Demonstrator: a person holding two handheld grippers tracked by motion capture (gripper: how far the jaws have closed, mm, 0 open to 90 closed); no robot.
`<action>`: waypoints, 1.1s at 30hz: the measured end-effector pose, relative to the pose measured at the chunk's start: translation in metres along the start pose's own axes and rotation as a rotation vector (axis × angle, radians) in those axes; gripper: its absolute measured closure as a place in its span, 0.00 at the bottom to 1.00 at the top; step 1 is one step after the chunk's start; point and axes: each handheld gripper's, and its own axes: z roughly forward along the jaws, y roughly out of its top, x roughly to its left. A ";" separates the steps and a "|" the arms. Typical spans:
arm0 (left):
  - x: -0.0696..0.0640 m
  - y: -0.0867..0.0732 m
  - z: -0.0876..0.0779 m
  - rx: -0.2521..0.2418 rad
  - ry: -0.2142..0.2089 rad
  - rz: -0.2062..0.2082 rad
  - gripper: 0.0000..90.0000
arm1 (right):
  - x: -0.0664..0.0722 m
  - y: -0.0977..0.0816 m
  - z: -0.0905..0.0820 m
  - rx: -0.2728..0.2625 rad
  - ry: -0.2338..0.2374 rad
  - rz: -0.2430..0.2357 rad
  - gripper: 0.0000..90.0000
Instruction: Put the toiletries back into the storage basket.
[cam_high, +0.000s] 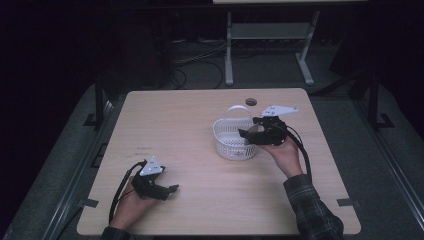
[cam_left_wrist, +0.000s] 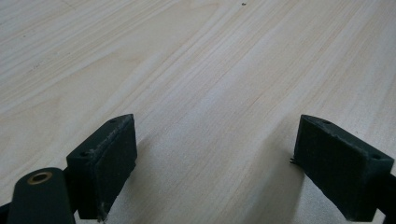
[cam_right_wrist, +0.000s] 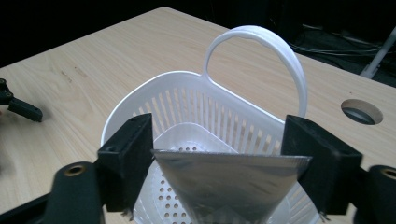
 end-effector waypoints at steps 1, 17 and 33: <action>0.000 0.000 0.000 0.000 0.000 0.000 0.14 | 0.000 0.000 0.000 0.000 0.001 0.000 0.24; 0.000 0.000 0.000 0.000 0.000 0.000 0.14 | -0.002 -0.004 -0.021 0.001 -0.019 0.028 0.03; 0.000 0.000 0.000 -0.005 0.000 -0.003 0.14 | -0.003 -0.040 -0.061 0.006 -0.038 0.042 0.02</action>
